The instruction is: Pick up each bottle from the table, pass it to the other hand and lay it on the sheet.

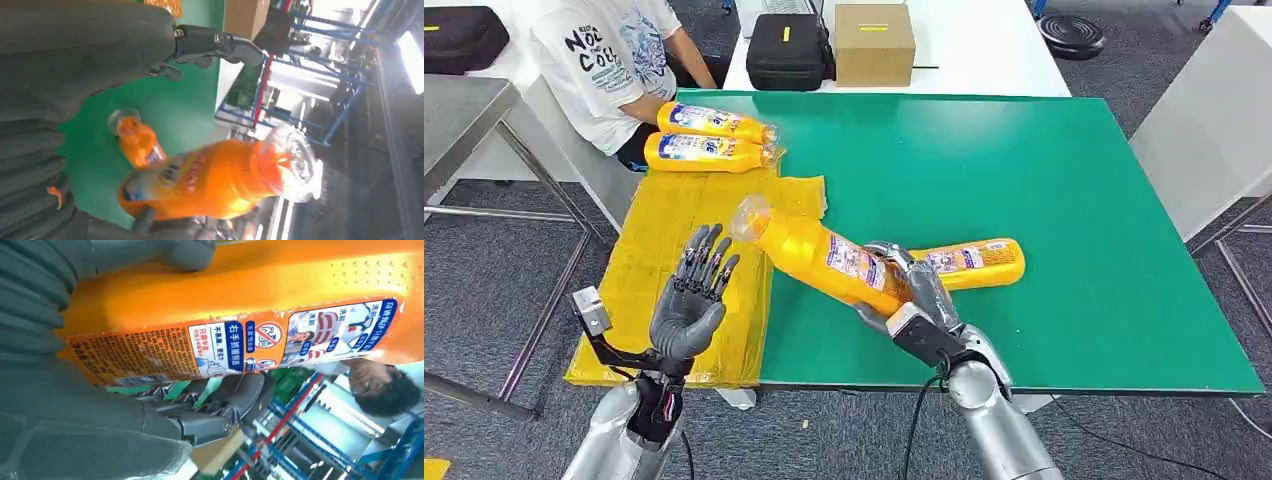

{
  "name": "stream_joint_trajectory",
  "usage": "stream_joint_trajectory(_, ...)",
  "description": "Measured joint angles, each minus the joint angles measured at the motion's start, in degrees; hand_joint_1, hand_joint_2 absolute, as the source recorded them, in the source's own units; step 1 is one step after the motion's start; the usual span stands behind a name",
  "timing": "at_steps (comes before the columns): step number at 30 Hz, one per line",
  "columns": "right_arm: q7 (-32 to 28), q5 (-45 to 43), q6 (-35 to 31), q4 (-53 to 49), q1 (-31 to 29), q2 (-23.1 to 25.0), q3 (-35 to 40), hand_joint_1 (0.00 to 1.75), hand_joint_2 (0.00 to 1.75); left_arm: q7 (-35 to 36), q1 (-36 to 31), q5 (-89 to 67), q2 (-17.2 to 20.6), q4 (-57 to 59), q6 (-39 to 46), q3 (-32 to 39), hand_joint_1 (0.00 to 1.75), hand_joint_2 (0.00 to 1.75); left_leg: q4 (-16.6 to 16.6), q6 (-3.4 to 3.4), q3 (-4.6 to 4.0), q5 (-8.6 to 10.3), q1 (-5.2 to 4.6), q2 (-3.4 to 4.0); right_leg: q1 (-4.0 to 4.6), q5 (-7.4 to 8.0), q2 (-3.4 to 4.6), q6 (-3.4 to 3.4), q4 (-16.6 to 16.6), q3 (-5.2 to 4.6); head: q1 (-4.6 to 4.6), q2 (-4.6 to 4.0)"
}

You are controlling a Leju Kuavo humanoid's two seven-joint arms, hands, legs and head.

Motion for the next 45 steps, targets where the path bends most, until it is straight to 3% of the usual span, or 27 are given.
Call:
stream_joint_trajectory(18,-4.1,-4.5,0.1,9.6,-1.6,5.4,5.9,1.75,1.75,0.6,-2.4,-0.3,-1.1,4.6,-1.0,-4.8,0.0,1.75,0.0,0.0,0.01,0.0,0.0,-0.02,0.0,0.0,-0.01,0.0,0.0,-0.02,0.0,0.0)
stream_joint_trajectory(45,-3.8,-5.2,0.2,19.4,-5.7,7.5,7.1,1.75,1.75,-0.1,-3.0,-0.4,-1.6,5.9,-1.8,-5.5,0.0,1.75,0.0,0.0,0.0,0.0,0.0,0.0,0.0,0.0,0.0,0.0,0.0,-0.01,0.0,0.0)
